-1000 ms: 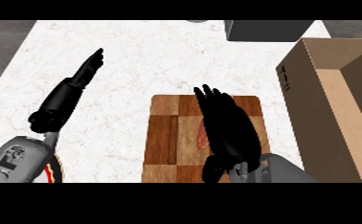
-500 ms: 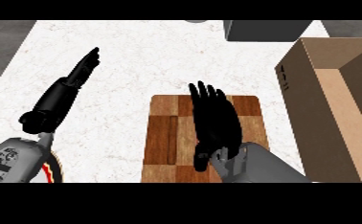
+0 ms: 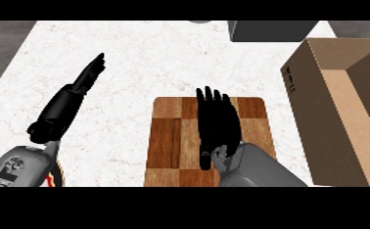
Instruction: Pick the sweet potato from the cutting board and place it in the cardboard box
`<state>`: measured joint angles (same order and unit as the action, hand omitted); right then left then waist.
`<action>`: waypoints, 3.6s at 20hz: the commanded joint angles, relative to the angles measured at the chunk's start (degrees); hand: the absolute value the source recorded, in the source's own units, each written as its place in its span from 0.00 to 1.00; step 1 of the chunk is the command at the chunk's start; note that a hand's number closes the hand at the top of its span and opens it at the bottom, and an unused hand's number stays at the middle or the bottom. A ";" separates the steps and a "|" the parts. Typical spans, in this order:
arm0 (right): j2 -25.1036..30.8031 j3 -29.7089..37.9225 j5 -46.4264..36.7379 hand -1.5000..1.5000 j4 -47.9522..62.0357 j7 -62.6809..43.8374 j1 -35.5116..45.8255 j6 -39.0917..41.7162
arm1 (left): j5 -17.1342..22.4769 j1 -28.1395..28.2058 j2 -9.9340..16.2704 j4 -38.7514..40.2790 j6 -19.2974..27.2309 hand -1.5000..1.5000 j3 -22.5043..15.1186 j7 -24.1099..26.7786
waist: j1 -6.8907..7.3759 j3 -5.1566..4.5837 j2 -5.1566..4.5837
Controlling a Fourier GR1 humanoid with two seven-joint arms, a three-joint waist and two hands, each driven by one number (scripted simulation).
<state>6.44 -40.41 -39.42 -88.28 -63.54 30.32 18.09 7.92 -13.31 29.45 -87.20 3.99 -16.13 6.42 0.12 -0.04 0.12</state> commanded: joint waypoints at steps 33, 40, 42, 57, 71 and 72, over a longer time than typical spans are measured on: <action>-2.93 7.00 -18.89 1.00 14.76 19.25 -9.01 -4.46 | -7.51 1.83 -7.18 -1.16 -11.02 0.50 11.36 -2.12 | 0.00 0.05 -0.12; -6.37 7.60 -25.54 1.00 22.41 22.08 -3.81 -10.69 | -11.11 2.71 -11.21 -3.70 -9.43 0.50 10.01 -4.20 | 0.31 0.05 -0.15; -6.15 7.68 -27.03 1.00 20.25 23.71 -3.66 -11.03 | -10.16 4.49 -9.33 -4.95 -12.08 0.50 11.45 -2.76 | 0.32 0.05 -0.10; 1.57 30.29 -27.12 1.00 48.28 26.92 28.20 -27.36 | -11.42 -1.10 -11.91 0.59 -11.63 0.50 11.51 -1.98 | 1.01 0.02 -0.47; 11.13 39.80 -32.41 1.00 33.77 5.55 25.55 -35.69 | -11.69 1.45 -11.45 0.63 -12.69 0.50 12.94 -0.85 | -0.78 0.03 0.07; 12.54 40.66 -32.38 1.00 32.39 5.61 24.24 -35.79 | -11.06 2.41 -10.57 -0.65 -13.17 0.50 13.87 -1.20 | -0.67 0.04 0.15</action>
<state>15.40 -2.48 -71.33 -52.34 -54.92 57.37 -15.25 -3.07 -12.46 18.88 -87.43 -9.00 -2.69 4.39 -0.41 -0.02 0.25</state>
